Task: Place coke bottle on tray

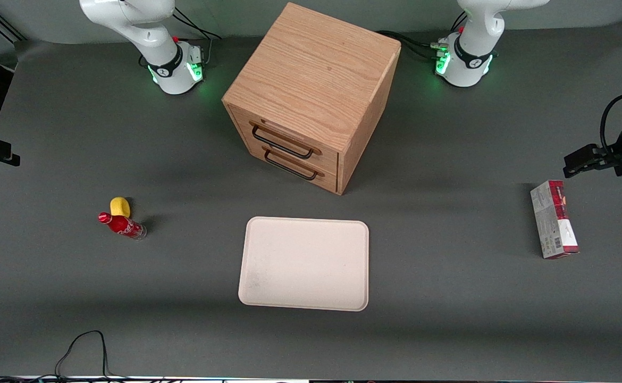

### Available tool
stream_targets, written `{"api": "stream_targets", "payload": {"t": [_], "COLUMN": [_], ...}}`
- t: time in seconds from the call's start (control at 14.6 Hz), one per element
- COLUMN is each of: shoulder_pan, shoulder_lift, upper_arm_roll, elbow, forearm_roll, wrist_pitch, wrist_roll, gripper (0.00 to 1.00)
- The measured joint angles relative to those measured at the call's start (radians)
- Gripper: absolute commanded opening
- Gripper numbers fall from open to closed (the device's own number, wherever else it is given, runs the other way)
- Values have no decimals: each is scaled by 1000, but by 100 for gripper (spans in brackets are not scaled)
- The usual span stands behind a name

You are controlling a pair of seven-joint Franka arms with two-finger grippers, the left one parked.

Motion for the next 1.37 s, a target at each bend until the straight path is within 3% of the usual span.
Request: {"api": "stream_targets", "payload": {"t": [0.48, 1.37], "shoulder_pan": [10, 40], "shoulder_lift": [70, 102], "upper_arm_roll": [7, 7], "elbow": [-8, -497], "forearm_roll": [8, 15], "wrist_pitch": [31, 638], "wrist_roll": [0, 0], "gripper": [100, 100]}}
